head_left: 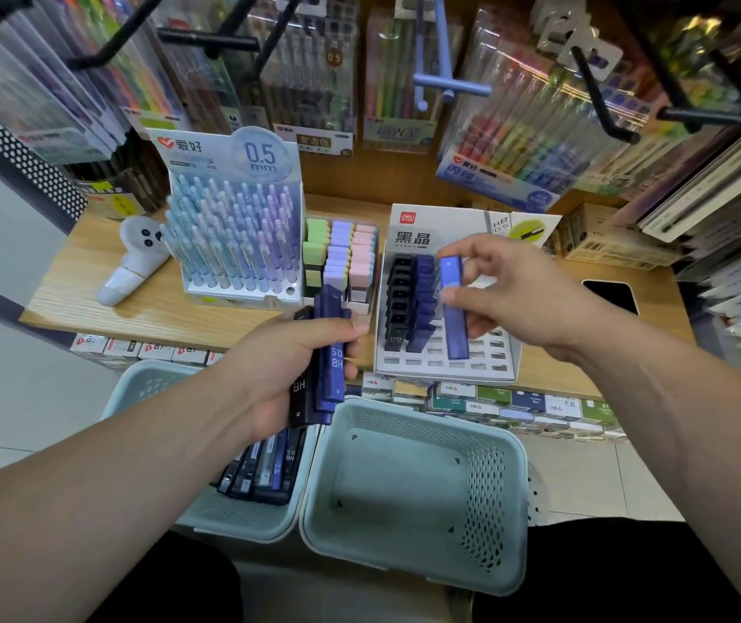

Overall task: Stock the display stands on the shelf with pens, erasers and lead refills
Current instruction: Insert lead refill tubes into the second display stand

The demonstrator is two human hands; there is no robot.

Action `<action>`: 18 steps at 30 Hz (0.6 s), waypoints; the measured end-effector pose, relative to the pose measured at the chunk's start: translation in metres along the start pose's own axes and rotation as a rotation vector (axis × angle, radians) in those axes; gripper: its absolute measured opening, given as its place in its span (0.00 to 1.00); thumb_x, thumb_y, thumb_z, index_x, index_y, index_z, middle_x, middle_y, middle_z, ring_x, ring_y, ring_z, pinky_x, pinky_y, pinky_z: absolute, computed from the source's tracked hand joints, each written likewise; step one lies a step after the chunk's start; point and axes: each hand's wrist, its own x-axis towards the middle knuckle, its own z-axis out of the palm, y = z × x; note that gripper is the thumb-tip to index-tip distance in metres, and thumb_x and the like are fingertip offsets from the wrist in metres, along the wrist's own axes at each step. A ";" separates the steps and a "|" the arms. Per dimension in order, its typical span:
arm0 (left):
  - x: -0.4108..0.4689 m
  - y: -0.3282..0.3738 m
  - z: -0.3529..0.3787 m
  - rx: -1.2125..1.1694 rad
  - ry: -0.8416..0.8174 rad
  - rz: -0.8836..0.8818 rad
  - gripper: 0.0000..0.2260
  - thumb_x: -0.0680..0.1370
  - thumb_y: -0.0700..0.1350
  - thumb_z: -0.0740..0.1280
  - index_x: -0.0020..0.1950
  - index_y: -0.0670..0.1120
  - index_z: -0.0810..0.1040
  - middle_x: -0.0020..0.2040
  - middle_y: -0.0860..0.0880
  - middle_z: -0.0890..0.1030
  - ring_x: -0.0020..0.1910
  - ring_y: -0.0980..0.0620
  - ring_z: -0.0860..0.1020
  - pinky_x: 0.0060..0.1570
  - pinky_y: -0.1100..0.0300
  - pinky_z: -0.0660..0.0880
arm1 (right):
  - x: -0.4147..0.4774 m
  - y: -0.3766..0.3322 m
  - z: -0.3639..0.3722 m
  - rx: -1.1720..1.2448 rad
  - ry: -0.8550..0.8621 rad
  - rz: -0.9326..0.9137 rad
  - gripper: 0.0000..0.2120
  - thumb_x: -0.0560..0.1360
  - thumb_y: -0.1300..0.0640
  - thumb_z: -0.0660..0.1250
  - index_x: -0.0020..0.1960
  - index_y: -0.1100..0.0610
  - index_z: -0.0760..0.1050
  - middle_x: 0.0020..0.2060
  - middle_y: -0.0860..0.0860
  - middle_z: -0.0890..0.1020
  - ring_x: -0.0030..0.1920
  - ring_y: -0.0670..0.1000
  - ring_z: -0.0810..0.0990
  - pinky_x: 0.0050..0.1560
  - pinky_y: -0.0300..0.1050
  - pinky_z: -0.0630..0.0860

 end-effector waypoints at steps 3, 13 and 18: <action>0.001 0.000 0.000 -0.017 0.010 -0.034 0.02 0.73 0.44 0.73 0.44 0.47 0.84 0.36 0.47 0.80 0.30 0.51 0.77 0.39 0.57 0.74 | 0.006 0.010 -0.008 -0.141 0.145 -0.007 0.06 0.78 0.61 0.72 0.53 0.53 0.79 0.31 0.46 0.78 0.32 0.46 0.82 0.39 0.51 0.83; 0.007 -0.001 -0.002 -0.064 0.009 -0.047 0.05 0.74 0.43 0.66 0.47 0.45 0.79 0.39 0.44 0.82 0.32 0.47 0.78 0.39 0.56 0.74 | 0.003 0.019 0.013 -0.511 -0.008 -0.117 0.09 0.71 0.59 0.78 0.42 0.51 0.79 0.36 0.43 0.81 0.37 0.42 0.79 0.37 0.31 0.73; 0.007 -0.003 -0.004 -0.052 0.014 -0.042 0.02 0.75 0.43 0.68 0.44 0.46 0.79 0.41 0.44 0.83 0.34 0.46 0.80 0.40 0.55 0.75 | 0.001 0.026 0.027 -0.630 0.010 -0.229 0.08 0.72 0.60 0.76 0.42 0.50 0.78 0.39 0.46 0.80 0.40 0.49 0.77 0.45 0.45 0.77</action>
